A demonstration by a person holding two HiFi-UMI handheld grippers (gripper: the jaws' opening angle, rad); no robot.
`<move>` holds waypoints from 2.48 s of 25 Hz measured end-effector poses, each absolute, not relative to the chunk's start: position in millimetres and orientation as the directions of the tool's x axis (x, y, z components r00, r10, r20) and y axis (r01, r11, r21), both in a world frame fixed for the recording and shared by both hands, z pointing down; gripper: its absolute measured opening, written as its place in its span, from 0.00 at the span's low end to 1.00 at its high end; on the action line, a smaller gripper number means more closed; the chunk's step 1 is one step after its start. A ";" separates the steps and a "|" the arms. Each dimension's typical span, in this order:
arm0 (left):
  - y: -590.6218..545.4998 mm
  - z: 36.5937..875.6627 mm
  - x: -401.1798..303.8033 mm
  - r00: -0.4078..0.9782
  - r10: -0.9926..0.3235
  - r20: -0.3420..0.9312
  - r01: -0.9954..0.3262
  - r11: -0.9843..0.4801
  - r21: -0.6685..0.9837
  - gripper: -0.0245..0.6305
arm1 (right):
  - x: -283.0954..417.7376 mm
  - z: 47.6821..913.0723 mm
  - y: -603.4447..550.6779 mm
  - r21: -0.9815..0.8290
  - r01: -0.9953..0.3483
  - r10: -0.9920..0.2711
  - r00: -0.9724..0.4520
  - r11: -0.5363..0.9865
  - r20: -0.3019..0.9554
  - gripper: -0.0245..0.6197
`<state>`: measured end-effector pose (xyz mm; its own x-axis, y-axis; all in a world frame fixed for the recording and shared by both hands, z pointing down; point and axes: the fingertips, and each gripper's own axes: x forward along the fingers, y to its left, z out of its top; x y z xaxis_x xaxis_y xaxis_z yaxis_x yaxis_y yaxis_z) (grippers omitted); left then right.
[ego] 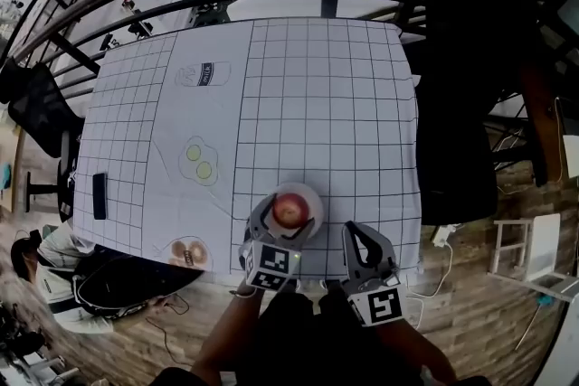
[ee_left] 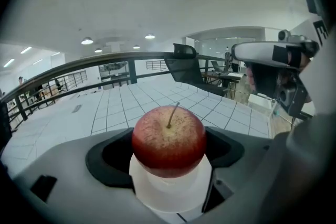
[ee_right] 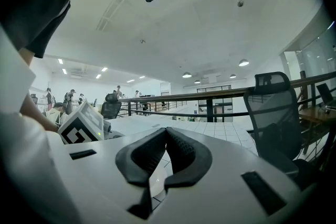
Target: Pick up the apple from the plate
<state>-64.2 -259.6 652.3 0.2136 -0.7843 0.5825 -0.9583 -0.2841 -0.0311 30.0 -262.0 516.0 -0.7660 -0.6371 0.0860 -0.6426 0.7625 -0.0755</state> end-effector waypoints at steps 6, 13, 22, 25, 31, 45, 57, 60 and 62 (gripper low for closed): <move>-259.1 613.8 -64.8 0.246 -0.806 0.538 -0.954 -0.298 -0.010 0.68 | 27.4 505.4 -258.7 -0.046 -0.618 -0.614 -0.786 0.785 0.079 0.07; -257.0 549.0 -59.7 0.263 -0.859 0.440 -0.956 -0.294 -0.004 0.68 | 27.9 486.5 -263.9 0.010 -0.617 -0.617 -0.785 0.787 0.049 0.07; -243.5 491.0 -70.3 0.244 -0.895 0.374 -0.961 -0.274 -0.027 0.68 | 14.9 450.3 -263.9 0.056 -0.587 -0.586 -0.809 0.808 -0.038 0.07; -244.9 467.5 -76.3 0.232 -0.914 0.332 -0.964 -0.261 -0.045 0.68 | 9.6 443.1 -265.8 0.068 -0.574 -0.573 -0.819 0.816 -0.044 0.07; -248.9 434.1 -77.3 0.212 -0.941 0.265 -0.968 -0.239 -0.074 0.68 | 6.1 433.3 -267.9 0.081 -0.556 -0.553 -0.831 0.827 -0.060 0.07; -249.8 412.4 -74.5 0.182 -0.967 0.177 -0.977 -0.198 -0.082 0.68 | 16.5 406.7 -266.2 0.113 -0.556 -0.543 -0.830 0.824 -0.128 0.07; -237.4 403.5 -66.4 0.190 -0.974 0.123 -0.973 -0.203 -0.105 0.68 | 25.7 400.7 -270.3 0.114 -0.588 -0.576 -0.808 0.801 -0.125 0.07; -235.5 403.4 -64.7 0.195 -0.973 0.123 -0.972 -0.208 -0.110 0.68 | 26.2 400.7 -271.3 0.108 -0.600 -0.588 -0.799 0.793 -0.124 0.07; -233.9 404.2 -63.6 0.197 -0.972 0.126 -0.971 -0.211 -0.112 0.68 | 26.2 398.9 -271.3 0.101 -0.607 -0.595 -0.793 0.788 -0.129 0.07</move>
<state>-63.6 -233.9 404.2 0.1966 -0.9723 0.1264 -0.9710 -0.2109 -0.1123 26.2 -271.3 398.9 -0.7932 -0.5951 -0.1288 -0.6075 0.7879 0.1007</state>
